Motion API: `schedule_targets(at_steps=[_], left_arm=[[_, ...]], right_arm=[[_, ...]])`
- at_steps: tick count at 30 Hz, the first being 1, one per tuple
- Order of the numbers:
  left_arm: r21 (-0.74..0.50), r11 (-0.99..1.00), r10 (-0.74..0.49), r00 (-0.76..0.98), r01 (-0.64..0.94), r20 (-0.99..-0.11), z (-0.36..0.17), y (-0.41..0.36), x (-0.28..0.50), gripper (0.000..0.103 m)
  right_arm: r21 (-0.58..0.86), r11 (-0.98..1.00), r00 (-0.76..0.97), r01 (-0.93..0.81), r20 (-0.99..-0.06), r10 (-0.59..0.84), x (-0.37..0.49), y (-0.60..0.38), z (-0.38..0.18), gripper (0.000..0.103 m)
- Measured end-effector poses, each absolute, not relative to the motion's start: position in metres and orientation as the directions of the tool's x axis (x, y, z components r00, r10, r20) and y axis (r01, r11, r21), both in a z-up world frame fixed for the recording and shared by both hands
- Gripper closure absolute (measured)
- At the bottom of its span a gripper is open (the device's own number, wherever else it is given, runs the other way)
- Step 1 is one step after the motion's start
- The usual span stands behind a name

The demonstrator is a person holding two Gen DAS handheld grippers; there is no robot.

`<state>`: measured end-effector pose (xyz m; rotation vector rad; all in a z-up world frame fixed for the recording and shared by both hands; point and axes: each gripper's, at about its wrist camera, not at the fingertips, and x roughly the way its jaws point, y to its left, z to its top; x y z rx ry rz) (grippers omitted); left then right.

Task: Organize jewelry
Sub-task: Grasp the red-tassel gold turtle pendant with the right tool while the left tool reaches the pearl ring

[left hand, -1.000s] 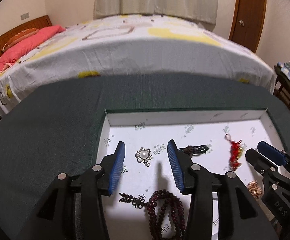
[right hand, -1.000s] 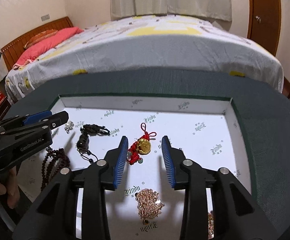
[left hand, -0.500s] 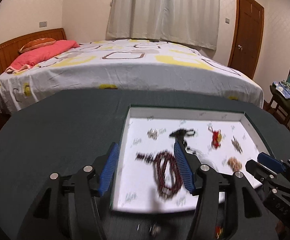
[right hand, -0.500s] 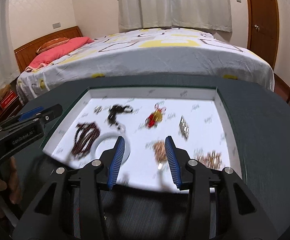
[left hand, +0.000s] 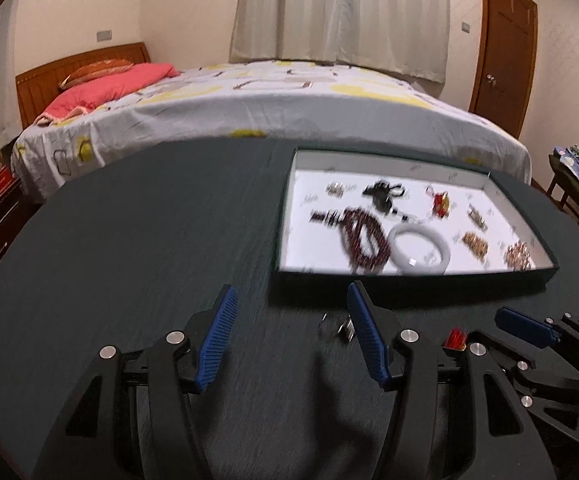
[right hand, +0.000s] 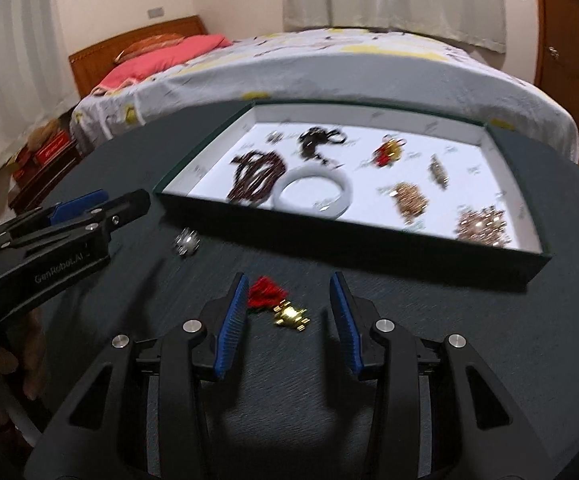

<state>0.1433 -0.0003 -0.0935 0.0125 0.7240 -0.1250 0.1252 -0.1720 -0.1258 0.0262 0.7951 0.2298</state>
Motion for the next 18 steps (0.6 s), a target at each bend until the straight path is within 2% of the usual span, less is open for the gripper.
schedule_targets(at_steps=[10, 15, 18], left_arm=[[-0.055, 0.994, -0.105, 0.720, 0.093, -0.686, -0.102, 0.010, 0.138, 0.046], [-0.048, 0.993, -0.110, 0.714, 0.108, -0.692, -0.105, 0.005, 0.137, 0.046], [-0.044, 0.992, -0.113, 0.707, 0.115, -0.698, -0.108, 0.001, 0.137, 0.046]], right_arm=[[0.095, 0.977, 0.618, -0.193, -0.761, 0.196, 0.132, -0.165, -0.141, 0.062], [0.092, 0.981, 0.617, -0.173, -0.766, 0.181, 0.135, -0.175, -0.141, 0.085], [0.103, 0.981, 0.616, -0.162, -0.766, 0.183, 0.137, -0.181, -0.141, 0.089]])
